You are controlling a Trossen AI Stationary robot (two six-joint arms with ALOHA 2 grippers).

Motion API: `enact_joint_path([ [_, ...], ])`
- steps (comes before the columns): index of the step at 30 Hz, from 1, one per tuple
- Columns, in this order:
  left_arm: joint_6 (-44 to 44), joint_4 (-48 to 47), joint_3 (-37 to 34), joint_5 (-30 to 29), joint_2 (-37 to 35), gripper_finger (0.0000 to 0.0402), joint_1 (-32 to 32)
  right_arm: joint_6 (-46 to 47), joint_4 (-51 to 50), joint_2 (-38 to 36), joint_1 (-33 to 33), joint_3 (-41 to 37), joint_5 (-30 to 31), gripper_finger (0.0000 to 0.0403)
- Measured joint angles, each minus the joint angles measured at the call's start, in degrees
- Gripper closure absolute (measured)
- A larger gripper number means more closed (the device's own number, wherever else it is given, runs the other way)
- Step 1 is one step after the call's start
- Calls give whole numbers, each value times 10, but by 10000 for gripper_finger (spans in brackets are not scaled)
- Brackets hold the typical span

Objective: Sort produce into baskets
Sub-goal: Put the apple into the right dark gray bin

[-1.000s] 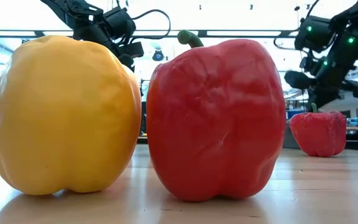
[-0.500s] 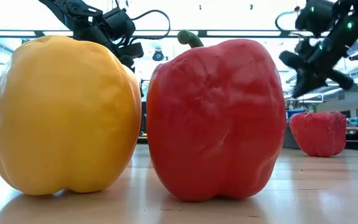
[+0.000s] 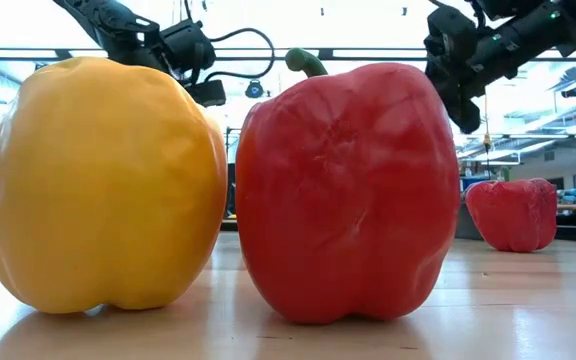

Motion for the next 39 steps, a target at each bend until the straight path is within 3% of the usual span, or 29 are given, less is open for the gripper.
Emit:
enact_joint_path([
  [6,-15,-1,-41,0,0,47,-23,35,37,58,80,0,41,330],
  [15,-53,-14,-58,8,-3,69,-87,-58,315,184,117,0,55,306],
  [22,-59,-59,-41,-10,-33,85,-142,-74,497,280,92,1,65,296],
  [28,-110,-137,-41,-70,-121,96,-190,-115,500,338,82,43,20,295],
  [34,-209,-215,-41,-79,-221,104,-264,-156,495,402,83,90,8,295],
  [36,-241,-245,-48,-57,-237,104,-301,-176,495,423,83,106,-2,295],
  [39,-299,-283,-64,26,-251,104,-359,-220,499,451,83,129,-5,295],
])
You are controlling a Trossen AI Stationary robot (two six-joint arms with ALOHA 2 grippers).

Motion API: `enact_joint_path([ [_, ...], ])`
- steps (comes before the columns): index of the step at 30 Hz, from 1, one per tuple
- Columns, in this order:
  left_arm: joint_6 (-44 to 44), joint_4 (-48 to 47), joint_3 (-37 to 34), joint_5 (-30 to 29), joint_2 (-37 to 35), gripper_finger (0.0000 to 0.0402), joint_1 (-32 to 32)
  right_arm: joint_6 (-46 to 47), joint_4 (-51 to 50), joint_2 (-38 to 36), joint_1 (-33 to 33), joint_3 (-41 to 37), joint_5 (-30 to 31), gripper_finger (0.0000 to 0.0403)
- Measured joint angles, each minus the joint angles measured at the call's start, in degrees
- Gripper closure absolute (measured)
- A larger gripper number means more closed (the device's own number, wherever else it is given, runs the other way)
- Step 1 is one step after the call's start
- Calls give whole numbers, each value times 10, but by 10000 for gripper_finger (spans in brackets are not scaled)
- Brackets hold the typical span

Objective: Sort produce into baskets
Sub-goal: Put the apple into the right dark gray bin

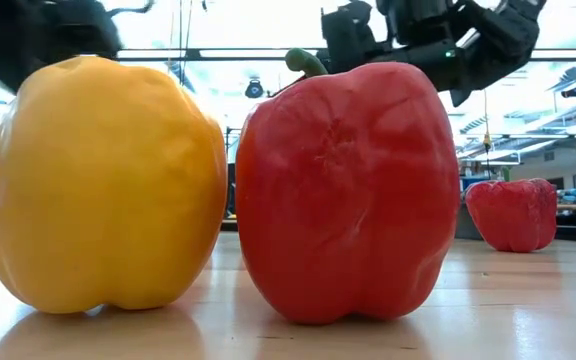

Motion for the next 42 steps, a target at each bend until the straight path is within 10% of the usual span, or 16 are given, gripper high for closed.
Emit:
enact_joint_path([
  [19,-509,81,-5,24,46,106,-352,-42,6,84,-2,75,89,298],
  [42,-595,146,-4,-30,158,175,-447,-38,18,81,-5,75,89,298],
])
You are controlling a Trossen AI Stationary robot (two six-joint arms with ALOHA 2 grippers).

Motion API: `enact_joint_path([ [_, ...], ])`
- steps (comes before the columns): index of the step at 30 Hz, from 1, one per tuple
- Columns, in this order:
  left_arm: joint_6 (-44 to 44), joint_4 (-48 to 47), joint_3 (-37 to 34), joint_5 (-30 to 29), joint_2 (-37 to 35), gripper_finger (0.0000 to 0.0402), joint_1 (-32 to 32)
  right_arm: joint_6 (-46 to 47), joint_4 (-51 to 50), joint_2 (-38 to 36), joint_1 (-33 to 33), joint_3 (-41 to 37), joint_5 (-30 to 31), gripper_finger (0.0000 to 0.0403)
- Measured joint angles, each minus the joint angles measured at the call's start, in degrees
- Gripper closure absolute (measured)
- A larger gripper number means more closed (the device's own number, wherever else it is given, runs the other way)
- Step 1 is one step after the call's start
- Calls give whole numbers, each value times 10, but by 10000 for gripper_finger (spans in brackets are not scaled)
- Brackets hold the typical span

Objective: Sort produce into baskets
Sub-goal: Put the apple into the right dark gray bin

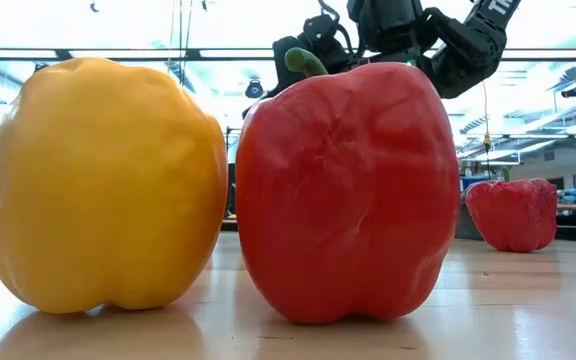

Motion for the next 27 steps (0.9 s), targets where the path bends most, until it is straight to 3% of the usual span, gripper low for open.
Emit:
enact_joint_path([
  [8,-4,-7,0,-6,0,220,0,0,7,0,1,0,-11,298],
  [23,-2,-49,1,6,0,384,11,2,6,0,1,0,-16,298],
  [27,12,-64,0,3,0,392,27,8,6,0,2,0,-16,298],
])
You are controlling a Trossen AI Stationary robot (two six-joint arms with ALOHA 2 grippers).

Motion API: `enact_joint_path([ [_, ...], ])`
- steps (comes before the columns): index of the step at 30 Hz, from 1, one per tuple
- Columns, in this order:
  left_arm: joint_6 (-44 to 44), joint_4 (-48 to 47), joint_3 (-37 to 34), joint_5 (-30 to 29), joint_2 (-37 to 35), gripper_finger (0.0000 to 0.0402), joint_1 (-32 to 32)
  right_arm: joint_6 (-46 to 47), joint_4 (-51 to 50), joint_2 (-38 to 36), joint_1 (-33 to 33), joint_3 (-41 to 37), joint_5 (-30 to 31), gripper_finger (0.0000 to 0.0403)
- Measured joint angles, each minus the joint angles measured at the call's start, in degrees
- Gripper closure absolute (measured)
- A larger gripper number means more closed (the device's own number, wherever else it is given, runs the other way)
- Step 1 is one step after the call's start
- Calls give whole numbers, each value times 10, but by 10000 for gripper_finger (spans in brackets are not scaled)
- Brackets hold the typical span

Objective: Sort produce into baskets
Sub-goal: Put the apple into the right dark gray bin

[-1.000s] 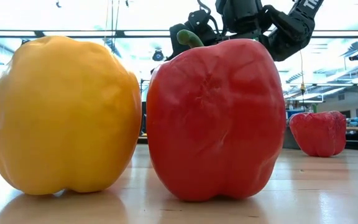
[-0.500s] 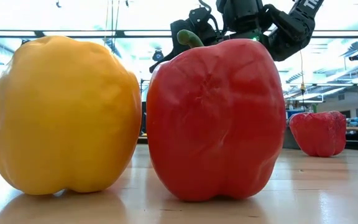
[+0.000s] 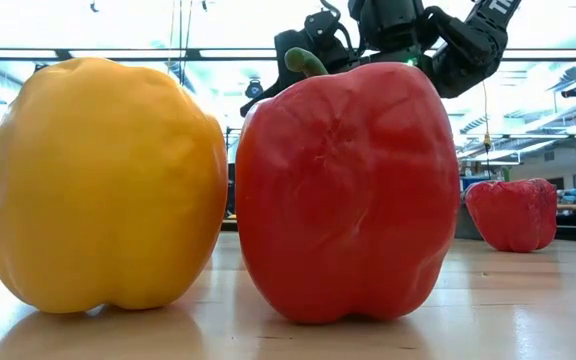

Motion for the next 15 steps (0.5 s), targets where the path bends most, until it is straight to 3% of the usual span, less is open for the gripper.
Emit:
enact_joint_path([
  [7,41,-21,1,-1,0,393,31,-1,0,0,8,0,22,298],
  [15,151,-161,70,-55,0,393,109,-13,0,0,17,0,57,298],
])
